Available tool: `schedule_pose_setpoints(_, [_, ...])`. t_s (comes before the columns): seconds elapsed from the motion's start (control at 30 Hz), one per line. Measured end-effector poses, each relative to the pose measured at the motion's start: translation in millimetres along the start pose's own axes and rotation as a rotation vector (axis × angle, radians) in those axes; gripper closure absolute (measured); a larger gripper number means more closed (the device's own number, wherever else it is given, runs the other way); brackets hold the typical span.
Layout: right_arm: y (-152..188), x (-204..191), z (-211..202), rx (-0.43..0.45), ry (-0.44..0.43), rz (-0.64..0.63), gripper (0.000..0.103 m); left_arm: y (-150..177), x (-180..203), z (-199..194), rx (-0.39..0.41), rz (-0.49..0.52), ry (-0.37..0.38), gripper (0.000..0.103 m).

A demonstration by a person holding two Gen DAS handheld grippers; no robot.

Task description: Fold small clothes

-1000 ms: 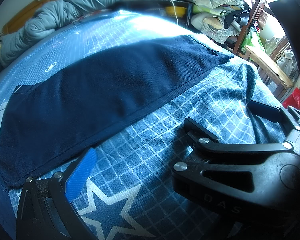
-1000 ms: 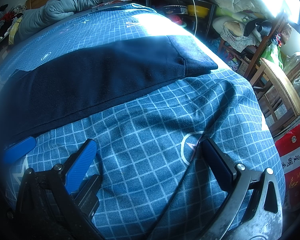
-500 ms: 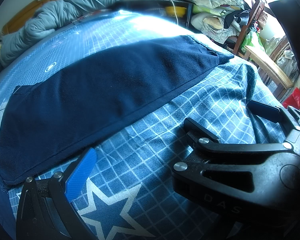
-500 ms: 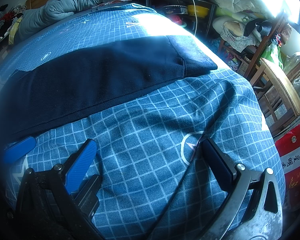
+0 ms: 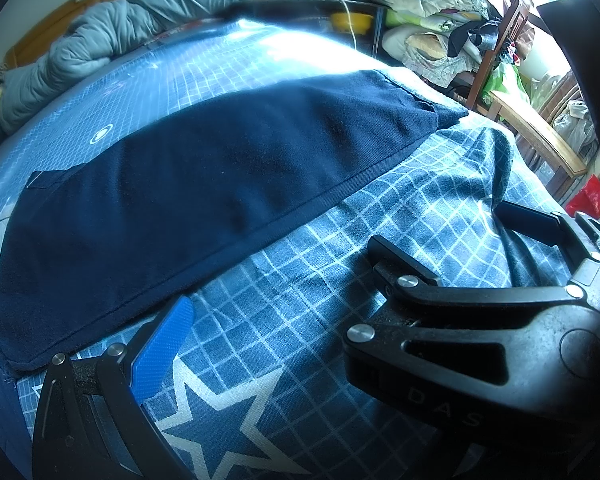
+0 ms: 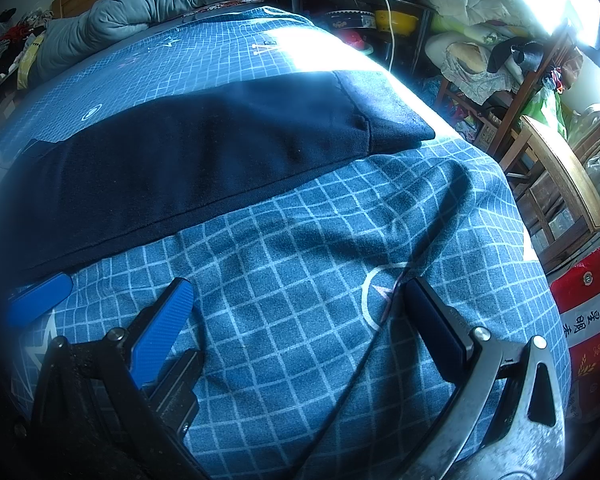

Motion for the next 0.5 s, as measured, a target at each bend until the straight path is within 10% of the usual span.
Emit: schedule_pose_setpoints(0.5, [0.0,0.0,-0.2,-0.001,0.0,0.0,0.0,0.5,-0.2,-1.0,0.0,0.0,0.0,0.0])
Point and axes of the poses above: each gripper's, at about its wrist camera, not at the fingertips, and z roughly the way its jaws point, x to its right, y to its underside, the point moved 4 cm from there along z, roughly the way its jaws point, and after that the axes turned 7 degrees about y, right-handed, at the moved point
